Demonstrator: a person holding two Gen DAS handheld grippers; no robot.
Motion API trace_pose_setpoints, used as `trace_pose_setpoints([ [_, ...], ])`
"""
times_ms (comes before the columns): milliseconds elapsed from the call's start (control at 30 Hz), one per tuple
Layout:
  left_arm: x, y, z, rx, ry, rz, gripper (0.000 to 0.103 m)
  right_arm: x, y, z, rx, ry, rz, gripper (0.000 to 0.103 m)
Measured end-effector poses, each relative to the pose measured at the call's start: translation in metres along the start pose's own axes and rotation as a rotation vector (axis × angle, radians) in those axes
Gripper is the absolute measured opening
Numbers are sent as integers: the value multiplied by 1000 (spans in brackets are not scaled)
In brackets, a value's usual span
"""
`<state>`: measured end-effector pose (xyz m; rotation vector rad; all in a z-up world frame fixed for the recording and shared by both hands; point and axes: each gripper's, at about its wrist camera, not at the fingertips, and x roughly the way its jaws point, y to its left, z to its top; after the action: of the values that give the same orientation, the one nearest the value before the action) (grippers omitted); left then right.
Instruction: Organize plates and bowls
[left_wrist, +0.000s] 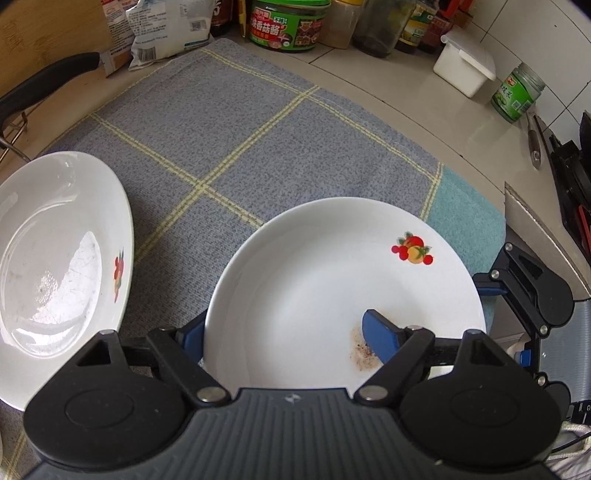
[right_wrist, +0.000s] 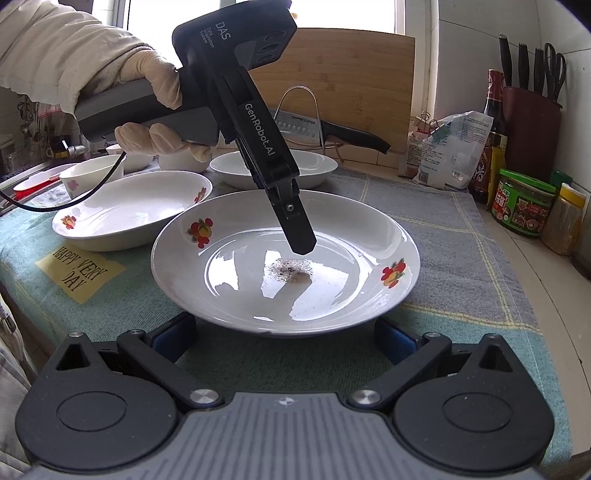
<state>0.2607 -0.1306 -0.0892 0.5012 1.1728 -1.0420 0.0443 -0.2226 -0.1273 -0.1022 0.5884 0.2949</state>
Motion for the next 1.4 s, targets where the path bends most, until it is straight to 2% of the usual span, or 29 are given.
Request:
trace_pose_setpoints([
  [500,4,-2,6,18,40,5,84,4,-5,-1,-19,-18,33,103],
  [700,5,-4,7,24,43,16,84,5,-4,2,-19,6,25,103],
  [1400,-8,-14,8,46,-12,22,84,-3,-4,12,-25,57,-8,103],
])
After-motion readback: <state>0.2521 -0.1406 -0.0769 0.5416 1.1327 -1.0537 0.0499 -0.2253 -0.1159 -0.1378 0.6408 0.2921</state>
